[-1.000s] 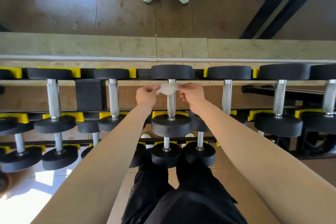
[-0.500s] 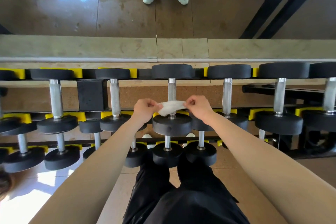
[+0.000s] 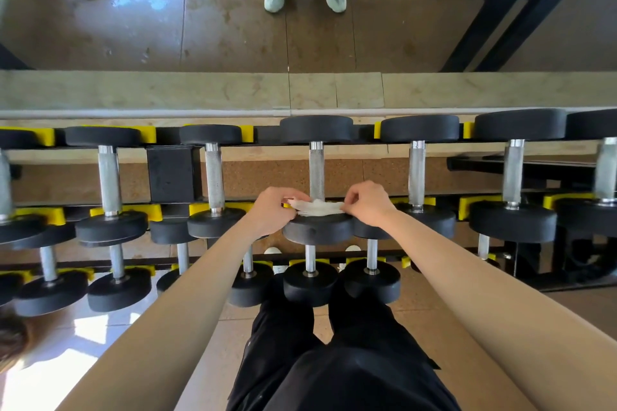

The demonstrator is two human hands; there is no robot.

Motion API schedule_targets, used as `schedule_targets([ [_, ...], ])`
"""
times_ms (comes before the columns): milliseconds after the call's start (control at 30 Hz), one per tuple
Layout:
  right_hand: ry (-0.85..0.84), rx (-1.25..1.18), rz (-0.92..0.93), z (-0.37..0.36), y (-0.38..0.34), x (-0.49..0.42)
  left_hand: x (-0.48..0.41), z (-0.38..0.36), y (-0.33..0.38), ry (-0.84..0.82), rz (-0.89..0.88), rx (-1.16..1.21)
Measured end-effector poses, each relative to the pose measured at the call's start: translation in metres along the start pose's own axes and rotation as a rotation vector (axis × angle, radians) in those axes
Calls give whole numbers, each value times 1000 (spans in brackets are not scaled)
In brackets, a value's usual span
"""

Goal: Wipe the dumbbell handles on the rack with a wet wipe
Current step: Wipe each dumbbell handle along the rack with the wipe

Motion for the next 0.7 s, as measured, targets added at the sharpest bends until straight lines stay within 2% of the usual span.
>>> schedule_targets([
  [67,-12,-16,35,-4,-9,2,4,-6,-4,-34,53,150],
  [133,1,-34,36,-5,-12,3,6,-7,-3,-34,36,184],
  [267,-16,-163,10,-4,-6,3,4,2,8,0,-62,-100],
  [333,-4,-302,-29,1,2,4,5,16,4,49,-65,-73],
  [433,43,-447,-109,8,16,2,12,58,-16,327,59,220],
  [500,60,-505,-153,10,22,-1,19,77,-27,537,133,297],
  [533,55,-533,-165,9,22,-3,20,79,-27,584,153,297],
  [600,17,-566,-158,6,17,-8,12,66,-21,532,169,270],
  [700,-50,-621,-115,-3,-2,-17,-9,29,-6,347,174,329],
])
Point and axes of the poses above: each hand's wrist, its own x-axis away from the middle knuckle, its own z-axis out of the back of the hand, y = z × x, the point moved 9 cm from there along -x, towards the middle knuckle, and after that the axes turned 6 degrees about x, right-handed, at the moved point
